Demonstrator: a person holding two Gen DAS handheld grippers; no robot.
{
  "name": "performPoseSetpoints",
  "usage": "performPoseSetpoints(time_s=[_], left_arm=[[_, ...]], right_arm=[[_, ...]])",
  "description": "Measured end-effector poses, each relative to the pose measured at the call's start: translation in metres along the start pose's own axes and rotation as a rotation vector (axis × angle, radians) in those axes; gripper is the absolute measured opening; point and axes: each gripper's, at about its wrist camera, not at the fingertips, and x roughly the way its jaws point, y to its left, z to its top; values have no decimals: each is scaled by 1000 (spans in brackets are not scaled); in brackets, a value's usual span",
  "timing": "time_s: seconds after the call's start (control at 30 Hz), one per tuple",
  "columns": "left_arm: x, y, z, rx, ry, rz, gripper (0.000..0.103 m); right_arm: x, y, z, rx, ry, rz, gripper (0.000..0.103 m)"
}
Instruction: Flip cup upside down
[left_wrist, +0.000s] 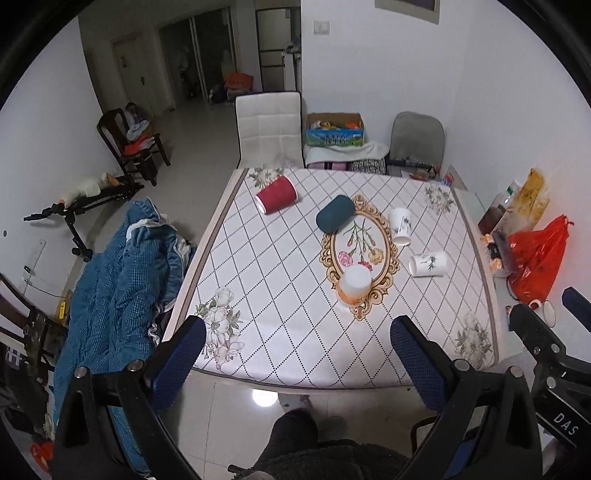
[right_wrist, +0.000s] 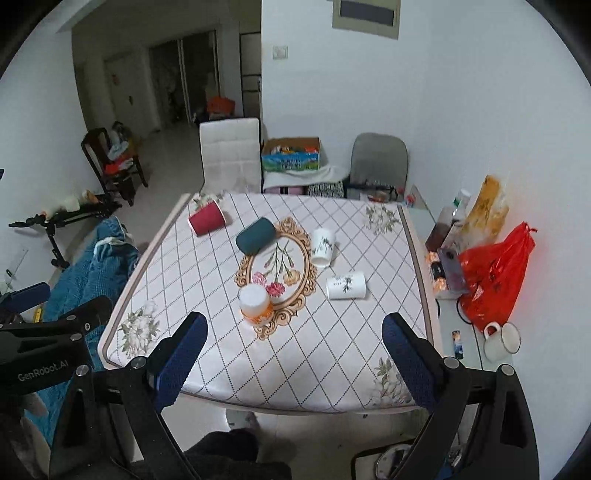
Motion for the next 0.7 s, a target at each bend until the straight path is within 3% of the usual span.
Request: performPoseSetpoints(time_s=[0.3,0.7], left_arm=[[-30,-1,-4,1,-35,-3,102],[-40,-8,-9,12,-44,-2,102]], right_arm=[[-35,-1,5,12,-35,9,99],[-45,-8,7,28,-41,3,99]])
